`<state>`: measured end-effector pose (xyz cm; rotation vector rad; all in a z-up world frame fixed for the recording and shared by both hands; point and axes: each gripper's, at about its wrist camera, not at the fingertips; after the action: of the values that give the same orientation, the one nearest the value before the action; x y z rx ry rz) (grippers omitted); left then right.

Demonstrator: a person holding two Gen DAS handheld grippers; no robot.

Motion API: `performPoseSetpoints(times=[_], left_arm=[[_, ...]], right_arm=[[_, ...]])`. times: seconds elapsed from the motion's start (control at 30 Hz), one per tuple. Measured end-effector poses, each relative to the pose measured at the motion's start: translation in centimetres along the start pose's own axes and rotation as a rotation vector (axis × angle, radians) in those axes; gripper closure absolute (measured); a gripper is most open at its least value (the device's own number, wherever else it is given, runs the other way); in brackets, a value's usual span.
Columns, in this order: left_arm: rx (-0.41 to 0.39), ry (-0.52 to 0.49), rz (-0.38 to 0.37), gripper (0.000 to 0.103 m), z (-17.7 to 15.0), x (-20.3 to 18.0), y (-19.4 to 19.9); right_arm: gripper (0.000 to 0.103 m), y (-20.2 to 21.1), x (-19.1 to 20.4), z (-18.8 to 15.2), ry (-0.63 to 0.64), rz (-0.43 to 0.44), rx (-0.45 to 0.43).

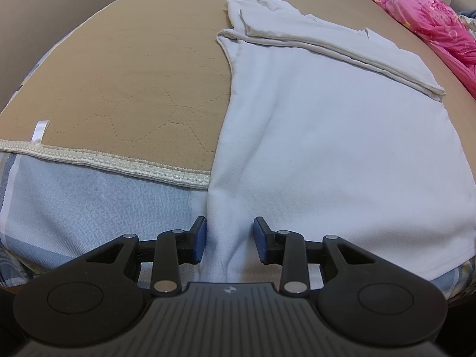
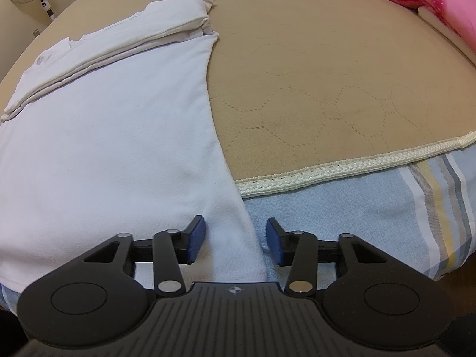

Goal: Fold small clothes

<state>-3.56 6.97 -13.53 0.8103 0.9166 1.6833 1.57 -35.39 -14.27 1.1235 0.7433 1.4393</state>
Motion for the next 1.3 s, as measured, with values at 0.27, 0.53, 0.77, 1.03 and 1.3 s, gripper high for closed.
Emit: performPoseSetpoints(times=[0.27, 0.53, 0.77, 1.03, 1.3], left_arm=[[0.001, 0.003, 0.000, 0.065, 0.0, 0.0, 0.0], [0.001, 0.004, 0.000, 0.065, 0.0, 0.0, 0.0], [0.005, 0.031, -0.010, 0.065, 0.0, 0.5, 0.1], [-0.028, 0.015, -0.032, 0.098, 0.0, 0.5, 0.8], [-0.008, 0.041, -0.065, 0.097, 0.1, 1.1, 0.8]], right_arm=[[0.078, 0.2, 0.2, -0.2, 0.013, 0.001, 0.000], [0.077, 0.1, 0.2, -0.1, 0.014, -0.003, 0.005], [0.076, -0.1, 0.5, -0.1, 0.023, -0.007, 0.009], [0.098, 0.9, 0.7, 0.0, 0.020, 0.021, -0.048], [0.094, 0.9, 0.3, 0.1, -0.003, 0.034, -0.038]])
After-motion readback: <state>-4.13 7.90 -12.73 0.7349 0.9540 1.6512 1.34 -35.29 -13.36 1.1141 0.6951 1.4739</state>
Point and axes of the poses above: each gripper's, at about its wrist camera, not at the fingertips, and y roughly against the way its jaws point, x to its left, z to its top, and after that the axes turned 9 degrees about z, right-handed
